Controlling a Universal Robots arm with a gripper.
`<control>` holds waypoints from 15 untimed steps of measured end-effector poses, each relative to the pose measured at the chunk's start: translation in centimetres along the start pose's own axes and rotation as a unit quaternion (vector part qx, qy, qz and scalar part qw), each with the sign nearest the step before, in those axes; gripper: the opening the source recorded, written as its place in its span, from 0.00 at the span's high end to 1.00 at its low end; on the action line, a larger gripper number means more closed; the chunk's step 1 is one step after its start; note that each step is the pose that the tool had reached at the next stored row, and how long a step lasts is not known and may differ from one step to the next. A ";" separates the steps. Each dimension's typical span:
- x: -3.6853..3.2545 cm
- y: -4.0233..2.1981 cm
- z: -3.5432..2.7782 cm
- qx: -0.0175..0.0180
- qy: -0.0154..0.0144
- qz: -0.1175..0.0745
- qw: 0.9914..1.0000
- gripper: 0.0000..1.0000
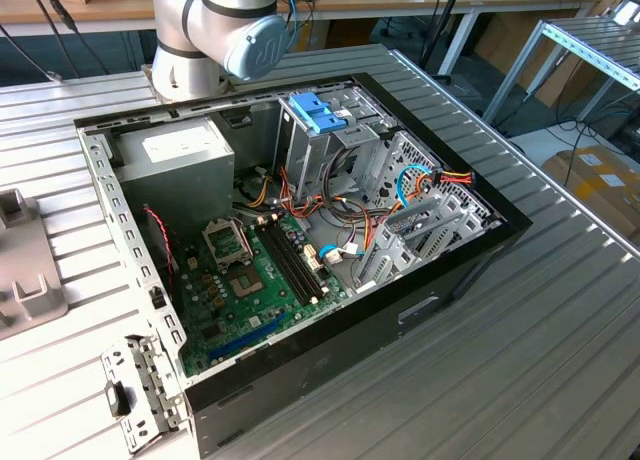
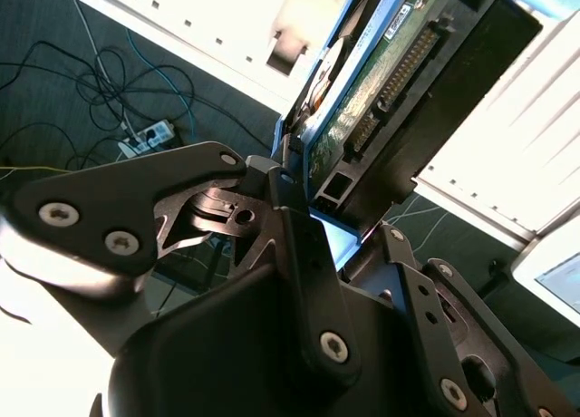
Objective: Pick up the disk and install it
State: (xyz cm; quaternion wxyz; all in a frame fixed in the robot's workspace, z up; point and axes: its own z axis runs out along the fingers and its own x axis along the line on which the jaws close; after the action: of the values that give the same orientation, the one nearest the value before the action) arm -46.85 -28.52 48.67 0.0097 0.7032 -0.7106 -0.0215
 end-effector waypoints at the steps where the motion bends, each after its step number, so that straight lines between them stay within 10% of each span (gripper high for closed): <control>1: 0.04 0.00 0.00 0.000 0.000 0.000 1.000 0.63; 15: 0.51 -0.03 -0.01 0.000 0.001 0.000 1.000 0.63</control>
State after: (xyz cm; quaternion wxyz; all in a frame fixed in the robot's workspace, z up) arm -46.83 -29.03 48.67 0.0102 0.7032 -0.7106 -0.0210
